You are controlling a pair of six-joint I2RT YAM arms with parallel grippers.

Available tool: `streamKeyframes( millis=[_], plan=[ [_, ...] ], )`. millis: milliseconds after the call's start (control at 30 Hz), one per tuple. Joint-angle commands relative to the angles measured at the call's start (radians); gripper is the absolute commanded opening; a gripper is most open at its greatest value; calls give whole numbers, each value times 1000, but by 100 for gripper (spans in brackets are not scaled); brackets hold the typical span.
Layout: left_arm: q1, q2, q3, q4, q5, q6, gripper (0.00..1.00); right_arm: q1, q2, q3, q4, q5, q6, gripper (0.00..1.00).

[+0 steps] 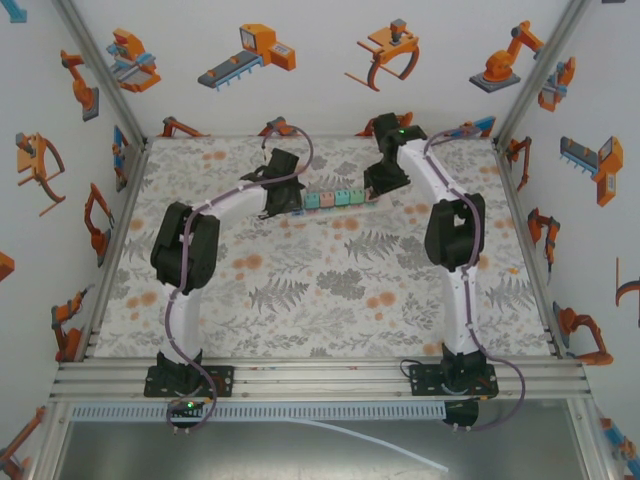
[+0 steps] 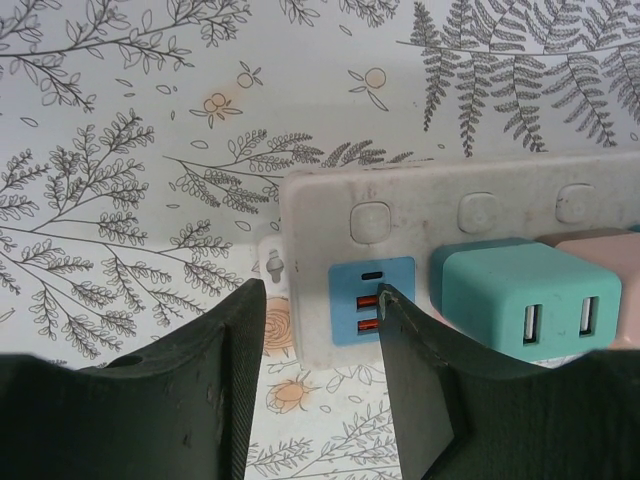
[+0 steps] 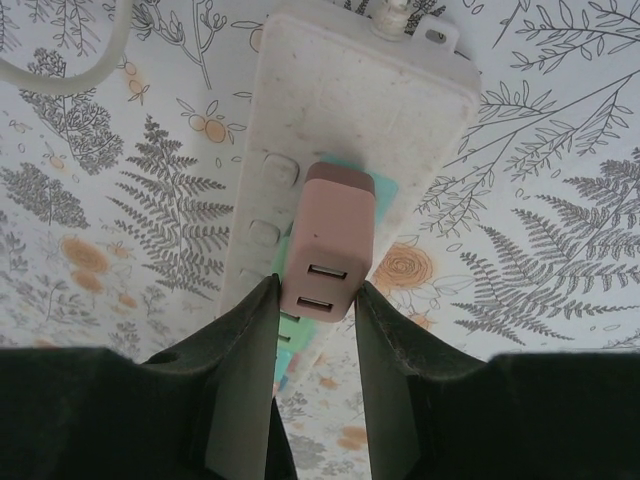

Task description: Pull the plug off the socket

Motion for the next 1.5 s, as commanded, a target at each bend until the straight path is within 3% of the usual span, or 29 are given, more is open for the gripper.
streamKeyframes(
  millis=[0, 267, 533, 867, 967, 1100, 1167, 1300, 1467],
  plan=[
    [12, 146, -59, -127, -126, 47, 48, -3, -95, -10, 9, -38, 15, 0],
    [12, 135, -58, -106, -117, 66, 48, -9, -128, -40, 15, -47, 9, 0],
    [16, 104, -51, -86, -67, 78, 52, -9, -236, -77, 86, -15, -116, 0],
    [38, -84, -69, -28, 27, 76, 84, -9, -582, -537, 641, -152, -354, 0],
    [55, -184, -89, -10, 58, 73, 91, -8, -684, -672, 801, -245, -469, 0],
    [96, -339, -135, 22, 132, 67, 96, -8, -789, -871, 1090, -550, -598, 0],
    [131, -415, -165, 40, 202, 57, 99, -6, -804, -924, 1144, -682, -626, 0],
    [199, -560, -236, 78, 317, 63, 97, 36, -791, -975, 1121, -851, -707, 0],
    [214, -699, -280, 25, 258, 197, 97, 201, -680, -898, 840, -749, -925, 0]
  ],
)
